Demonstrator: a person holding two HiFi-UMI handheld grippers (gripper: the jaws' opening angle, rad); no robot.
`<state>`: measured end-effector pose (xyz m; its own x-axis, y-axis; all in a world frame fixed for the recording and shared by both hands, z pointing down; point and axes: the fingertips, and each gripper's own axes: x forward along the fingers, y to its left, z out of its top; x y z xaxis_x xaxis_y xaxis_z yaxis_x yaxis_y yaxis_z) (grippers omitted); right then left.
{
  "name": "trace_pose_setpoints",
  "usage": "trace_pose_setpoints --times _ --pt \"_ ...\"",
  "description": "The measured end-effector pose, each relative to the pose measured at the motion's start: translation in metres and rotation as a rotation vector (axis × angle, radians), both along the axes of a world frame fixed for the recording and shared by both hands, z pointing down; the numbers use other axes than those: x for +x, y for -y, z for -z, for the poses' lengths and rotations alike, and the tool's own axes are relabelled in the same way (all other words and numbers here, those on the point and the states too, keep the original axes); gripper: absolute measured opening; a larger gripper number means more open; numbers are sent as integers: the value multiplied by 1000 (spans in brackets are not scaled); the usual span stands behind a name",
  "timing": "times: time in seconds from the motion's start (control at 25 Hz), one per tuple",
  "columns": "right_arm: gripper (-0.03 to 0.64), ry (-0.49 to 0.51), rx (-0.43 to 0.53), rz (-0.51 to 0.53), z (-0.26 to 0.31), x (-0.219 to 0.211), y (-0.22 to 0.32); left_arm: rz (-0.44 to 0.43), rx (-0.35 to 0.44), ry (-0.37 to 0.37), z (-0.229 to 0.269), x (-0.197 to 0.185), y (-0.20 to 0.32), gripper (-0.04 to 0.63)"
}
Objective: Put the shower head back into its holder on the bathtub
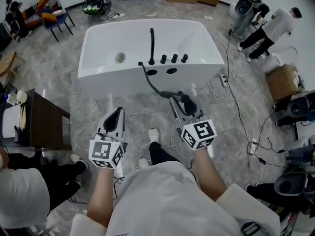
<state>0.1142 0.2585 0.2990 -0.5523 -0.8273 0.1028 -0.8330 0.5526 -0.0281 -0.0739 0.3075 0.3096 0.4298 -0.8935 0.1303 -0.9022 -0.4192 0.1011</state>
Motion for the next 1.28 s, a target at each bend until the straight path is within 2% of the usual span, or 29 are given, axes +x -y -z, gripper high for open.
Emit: trace_pose_setpoints --times 0.48,1.28 --pt "143 29 16 64 16 3 45 -4 -17 13 -6 11 58 9" --pt "143 55 42 146 29 1 187 -1 -85 32 -33 24 198 9"
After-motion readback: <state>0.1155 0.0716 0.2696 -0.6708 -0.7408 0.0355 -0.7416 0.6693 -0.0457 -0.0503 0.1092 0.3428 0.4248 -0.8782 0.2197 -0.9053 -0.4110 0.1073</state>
